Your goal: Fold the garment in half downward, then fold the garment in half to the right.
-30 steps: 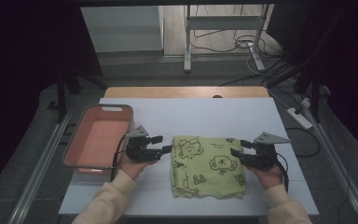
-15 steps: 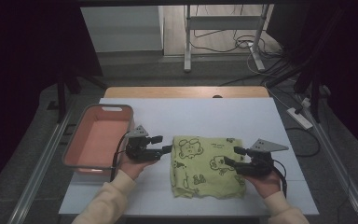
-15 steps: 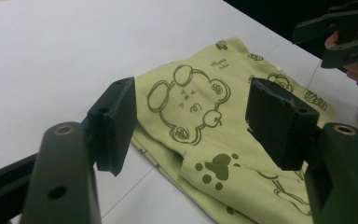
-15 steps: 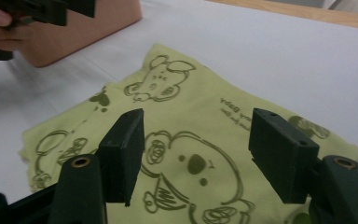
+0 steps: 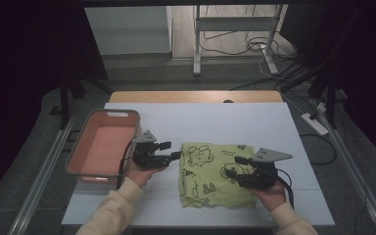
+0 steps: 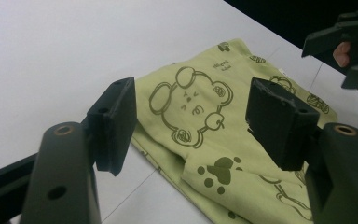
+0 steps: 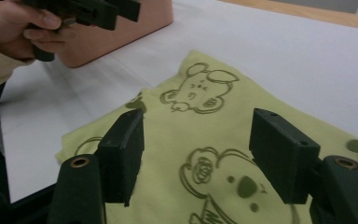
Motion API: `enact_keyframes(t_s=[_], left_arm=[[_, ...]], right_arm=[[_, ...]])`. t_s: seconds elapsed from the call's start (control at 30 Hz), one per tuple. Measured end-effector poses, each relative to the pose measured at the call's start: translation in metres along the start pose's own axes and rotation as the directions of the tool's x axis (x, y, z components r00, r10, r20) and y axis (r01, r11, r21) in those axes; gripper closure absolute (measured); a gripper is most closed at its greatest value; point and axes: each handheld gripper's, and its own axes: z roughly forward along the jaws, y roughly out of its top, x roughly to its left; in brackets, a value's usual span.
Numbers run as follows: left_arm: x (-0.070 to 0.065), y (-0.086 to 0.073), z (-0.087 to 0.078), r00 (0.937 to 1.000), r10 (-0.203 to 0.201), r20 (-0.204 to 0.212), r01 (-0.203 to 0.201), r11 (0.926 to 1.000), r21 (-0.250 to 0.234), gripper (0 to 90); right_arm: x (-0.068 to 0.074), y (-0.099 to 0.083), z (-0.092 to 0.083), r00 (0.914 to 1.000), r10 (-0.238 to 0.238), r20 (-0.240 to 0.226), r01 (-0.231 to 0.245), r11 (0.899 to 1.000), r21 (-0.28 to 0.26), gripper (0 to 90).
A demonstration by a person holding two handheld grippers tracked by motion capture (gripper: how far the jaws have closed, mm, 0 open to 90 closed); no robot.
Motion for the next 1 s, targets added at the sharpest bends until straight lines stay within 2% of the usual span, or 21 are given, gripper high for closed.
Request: enact_keyframes(t_s=[0.3,0.57,0.8,1.0], left_arm=[[0.001,0.003,0.005,0.9999,-0.015,-0.009,0.015,0.9998,0.01,33.9],[0.002,0.008,0.012,0.9991,-0.026,-0.033,0.027,0.9993,0.028,33.9],[0.007,0.012,0.029,0.9969,-0.043,-0.066,0.047,0.9971,0.06,33.9],[0.011,0.013,0.044,0.9947,-0.026,-0.1,0.036,0.9951,0.092,33.8]], right_arm=[[0.016,0.004,0.009,0.999,-0.021,-0.039,0.022,1.0,0.007,35.7],[0.024,0.006,0.017,0.9982,-0.022,-0.055,0.022,1.0,0.013,35.7],[0.029,0.005,0.024,0.9972,-0.033,-0.068,0.035,0.999,0.027,35.7],[0.03,0.004,0.026,0.9971,-0.032,-0.069,0.034,0.999,0.034,35.7]])
